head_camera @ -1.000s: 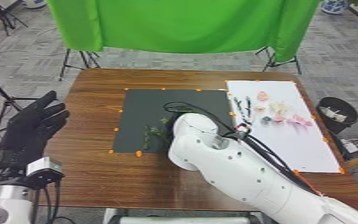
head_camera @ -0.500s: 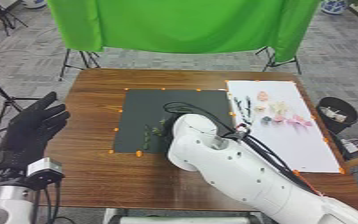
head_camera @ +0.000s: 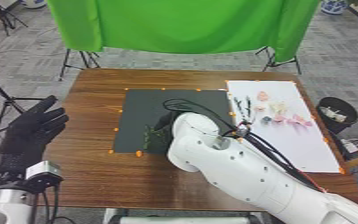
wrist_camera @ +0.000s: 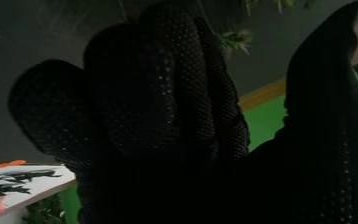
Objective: Arrange flowers
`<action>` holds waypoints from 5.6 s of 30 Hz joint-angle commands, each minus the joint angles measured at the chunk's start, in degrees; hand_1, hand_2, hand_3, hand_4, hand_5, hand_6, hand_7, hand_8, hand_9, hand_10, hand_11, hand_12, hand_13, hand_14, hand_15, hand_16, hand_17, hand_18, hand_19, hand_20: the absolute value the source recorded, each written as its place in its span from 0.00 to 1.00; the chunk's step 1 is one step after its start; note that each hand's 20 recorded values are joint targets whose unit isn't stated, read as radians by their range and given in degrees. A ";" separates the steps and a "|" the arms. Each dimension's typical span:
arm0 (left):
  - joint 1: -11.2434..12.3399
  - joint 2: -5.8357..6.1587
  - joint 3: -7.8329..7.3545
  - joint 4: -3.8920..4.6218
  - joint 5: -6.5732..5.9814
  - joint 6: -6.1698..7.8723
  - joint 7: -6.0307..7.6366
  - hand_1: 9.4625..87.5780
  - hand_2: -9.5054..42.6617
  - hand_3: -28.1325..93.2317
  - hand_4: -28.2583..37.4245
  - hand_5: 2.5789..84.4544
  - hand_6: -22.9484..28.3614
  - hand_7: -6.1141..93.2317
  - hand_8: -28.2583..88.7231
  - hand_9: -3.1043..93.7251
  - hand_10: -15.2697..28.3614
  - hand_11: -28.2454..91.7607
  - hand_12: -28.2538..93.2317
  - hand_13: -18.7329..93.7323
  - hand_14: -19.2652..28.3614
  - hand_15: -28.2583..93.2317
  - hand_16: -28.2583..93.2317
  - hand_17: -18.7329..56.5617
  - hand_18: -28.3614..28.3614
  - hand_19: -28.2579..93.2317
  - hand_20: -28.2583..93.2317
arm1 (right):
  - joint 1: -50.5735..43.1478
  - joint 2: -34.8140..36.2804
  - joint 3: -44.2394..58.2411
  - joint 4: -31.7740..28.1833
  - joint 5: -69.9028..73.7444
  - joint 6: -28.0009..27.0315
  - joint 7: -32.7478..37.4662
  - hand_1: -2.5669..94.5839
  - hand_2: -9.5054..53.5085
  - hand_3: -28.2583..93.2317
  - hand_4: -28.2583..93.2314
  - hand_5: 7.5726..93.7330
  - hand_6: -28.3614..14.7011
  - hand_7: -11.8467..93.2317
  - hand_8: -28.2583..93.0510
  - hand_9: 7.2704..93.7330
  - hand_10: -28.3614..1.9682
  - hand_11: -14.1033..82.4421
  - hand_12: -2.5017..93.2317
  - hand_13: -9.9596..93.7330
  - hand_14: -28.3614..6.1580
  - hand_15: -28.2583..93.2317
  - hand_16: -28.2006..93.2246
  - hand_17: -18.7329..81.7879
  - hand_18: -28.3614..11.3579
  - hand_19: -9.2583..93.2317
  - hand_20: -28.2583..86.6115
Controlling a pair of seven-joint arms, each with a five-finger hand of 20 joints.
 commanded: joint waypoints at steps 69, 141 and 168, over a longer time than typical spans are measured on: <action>-1.73 3.92 6.97 1.18 -6.00 -0.02 9.91 0.27 0.31 0.78 0.12 0.44 0.64 0.16 0.18 0.36 0.78 0.47 0.32 0.32 0.89 0.62 0.14 0.11 0.86 0.57 0.29 | 7.06 21.89 -2.53 9.46 1.78 -4.30 -0.28 0.39 0.10 0.78 0.07 0.57 0.46 0.27 0.16 0.73 0.26 0.42 0.19 0.82 0.43 0.69 0.32 0.78 0.38 0.99 0.00; -4.47 0.54 8.16 1.84 -3.98 -2.81 5.13 0.27 0.32 0.77 0.11 0.44 0.64 0.16 0.18 0.36 0.78 0.47 0.32 0.32 0.89 0.62 0.14 0.12 0.86 0.58 0.29 | 3.40 23.42 -9.31 9.50 -9.90 13.26 -4.95 0.57 0.05 0.87 0.02 0.85 0.63 0.37 0.46 0.93 0.62 0.50 0.33 0.90 0.71 0.79 0.36 0.77 0.39 1.00 0.50; -2.87 3.72 9.24 1.61 -7.02 -1.35 9.46 0.26 0.32 0.77 0.11 0.44 0.64 0.16 0.18 0.36 0.78 0.47 0.32 0.32 0.89 0.62 0.14 0.11 0.86 0.58 0.29 | 11.42 25.33 -13.26 8.55 -14.15 21.27 -6.23 0.52 0.12 0.91 0.06 0.79 0.62 0.49 0.44 0.87 0.62 0.61 0.33 0.88 0.71 0.84 0.36 0.77 0.39 1.00 0.59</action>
